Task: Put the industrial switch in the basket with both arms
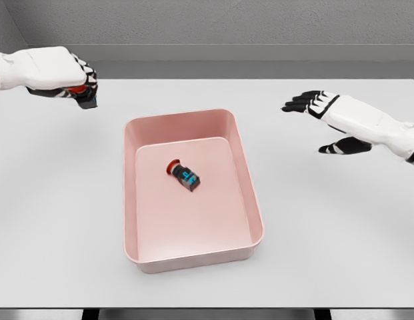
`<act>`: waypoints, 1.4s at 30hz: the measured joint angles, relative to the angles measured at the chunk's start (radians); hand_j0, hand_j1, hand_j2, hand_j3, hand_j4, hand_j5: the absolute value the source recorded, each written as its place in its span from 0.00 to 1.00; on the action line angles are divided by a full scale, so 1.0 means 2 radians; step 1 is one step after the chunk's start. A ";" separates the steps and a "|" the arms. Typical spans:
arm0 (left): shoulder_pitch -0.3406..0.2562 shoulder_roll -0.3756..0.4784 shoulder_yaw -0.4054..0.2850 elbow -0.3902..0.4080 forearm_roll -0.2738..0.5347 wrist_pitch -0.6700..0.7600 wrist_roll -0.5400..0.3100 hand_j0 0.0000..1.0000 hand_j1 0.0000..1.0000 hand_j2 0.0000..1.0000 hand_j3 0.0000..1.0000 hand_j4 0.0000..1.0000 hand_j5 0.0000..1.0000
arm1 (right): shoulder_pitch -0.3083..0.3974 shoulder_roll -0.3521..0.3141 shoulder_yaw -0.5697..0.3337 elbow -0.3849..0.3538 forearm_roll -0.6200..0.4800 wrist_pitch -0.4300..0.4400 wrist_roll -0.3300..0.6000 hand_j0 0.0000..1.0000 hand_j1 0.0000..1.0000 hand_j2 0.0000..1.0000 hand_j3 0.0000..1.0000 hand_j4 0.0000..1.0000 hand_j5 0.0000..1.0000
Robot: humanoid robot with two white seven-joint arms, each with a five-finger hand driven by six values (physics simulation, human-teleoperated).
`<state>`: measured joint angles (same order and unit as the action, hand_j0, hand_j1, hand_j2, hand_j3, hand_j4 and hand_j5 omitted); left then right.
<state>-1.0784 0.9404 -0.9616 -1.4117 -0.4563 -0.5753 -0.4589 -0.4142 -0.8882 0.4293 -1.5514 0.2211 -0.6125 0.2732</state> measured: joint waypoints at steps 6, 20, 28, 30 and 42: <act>-0.014 0.013 0.000 -0.114 0.041 -0.002 -0.014 0.44 0.44 0.44 0.44 0.44 0.44 | 0.008 -0.003 -0.010 0.032 0.000 0.000 0.000 1.00 1.00 1.00 1.00 1.00 1.00; -0.018 -0.026 -0.062 -0.171 0.077 -0.017 -0.017 0.48 0.48 0.48 0.48 0.48 0.48 | 0.010 -0.005 -0.012 0.038 0.000 0.000 0.000 1.00 1.00 1.00 1.00 1.00 1.00; -0.021 -0.035 -0.098 -0.175 0.096 -0.019 -0.016 0.49 0.49 0.49 0.49 0.49 0.49 | 0.012 -0.005 -0.015 0.037 0.000 0.000 0.000 1.00 1.00 1.00 1.00 1.00 1.00; -0.024 -0.036 -0.102 -0.175 0.103 -0.019 -0.016 0.49 0.49 0.49 0.49 0.49 0.49 | 0.012 -0.005 -0.015 0.037 0.000 0.000 0.000 1.00 1.00 1.00 1.00 1.00 1.00; -0.028 -0.040 -0.124 -0.176 0.120 -0.019 -0.015 1.00 1.00 1.00 1.00 1.00 1.00 | 0.012 -0.005 -0.015 0.037 0.000 0.000 0.000 1.00 1.00 1.00 1.00 1.00 1.00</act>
<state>-1.1351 0.8608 -1.2088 -1.7629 -0.2157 -0.6130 -0.4897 -0.3912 -0.8992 0.3993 -1.4769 0.2205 -0.6124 0.2735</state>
